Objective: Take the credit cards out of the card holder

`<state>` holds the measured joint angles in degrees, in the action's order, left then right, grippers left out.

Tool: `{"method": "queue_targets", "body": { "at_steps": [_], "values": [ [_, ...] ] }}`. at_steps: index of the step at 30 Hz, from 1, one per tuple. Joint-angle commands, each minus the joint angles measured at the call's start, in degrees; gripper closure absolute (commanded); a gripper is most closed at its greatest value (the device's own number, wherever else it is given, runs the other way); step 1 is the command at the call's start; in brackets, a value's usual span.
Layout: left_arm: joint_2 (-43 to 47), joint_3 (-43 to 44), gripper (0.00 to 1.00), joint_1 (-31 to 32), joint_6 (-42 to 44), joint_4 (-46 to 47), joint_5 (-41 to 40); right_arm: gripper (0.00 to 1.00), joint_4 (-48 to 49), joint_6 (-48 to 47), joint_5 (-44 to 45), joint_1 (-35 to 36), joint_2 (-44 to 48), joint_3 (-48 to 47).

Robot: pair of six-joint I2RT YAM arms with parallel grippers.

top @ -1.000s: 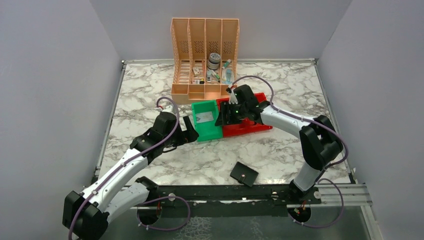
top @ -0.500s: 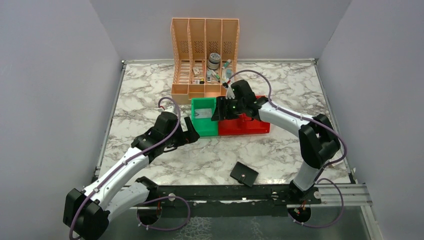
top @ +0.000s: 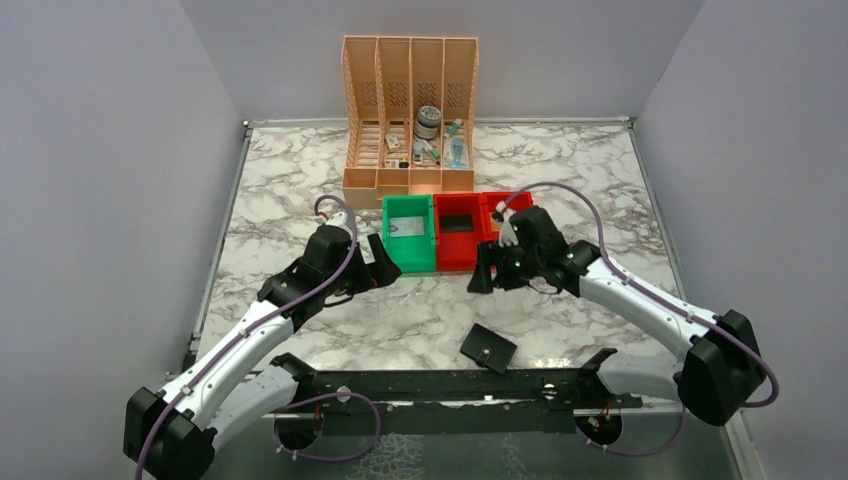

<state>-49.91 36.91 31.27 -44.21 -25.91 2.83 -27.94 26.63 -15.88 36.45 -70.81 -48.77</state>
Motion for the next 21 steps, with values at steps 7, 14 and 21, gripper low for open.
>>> {"method": "queue_targets", "body": {
  "at_steps": [7,14,21],
  "values": [
    [-0.15,-3.62,0.02,0.21,0.03,6.81,8.82,0.29,-26.64,17.86,9.71,0.45,12.62,7.53],
    [-1.77,-5.51,0.05,0.20,0.95,10.03,13.07,0.30,-27.10,18.40,-1.64,0.45,17.20,16.44],
    [-4.93,-5.29,0.07,0.45,1.95,11.66,16.09,0.35,-12.76,20.20,-18.24,0.45,16.48,25.18]
  ]
}}
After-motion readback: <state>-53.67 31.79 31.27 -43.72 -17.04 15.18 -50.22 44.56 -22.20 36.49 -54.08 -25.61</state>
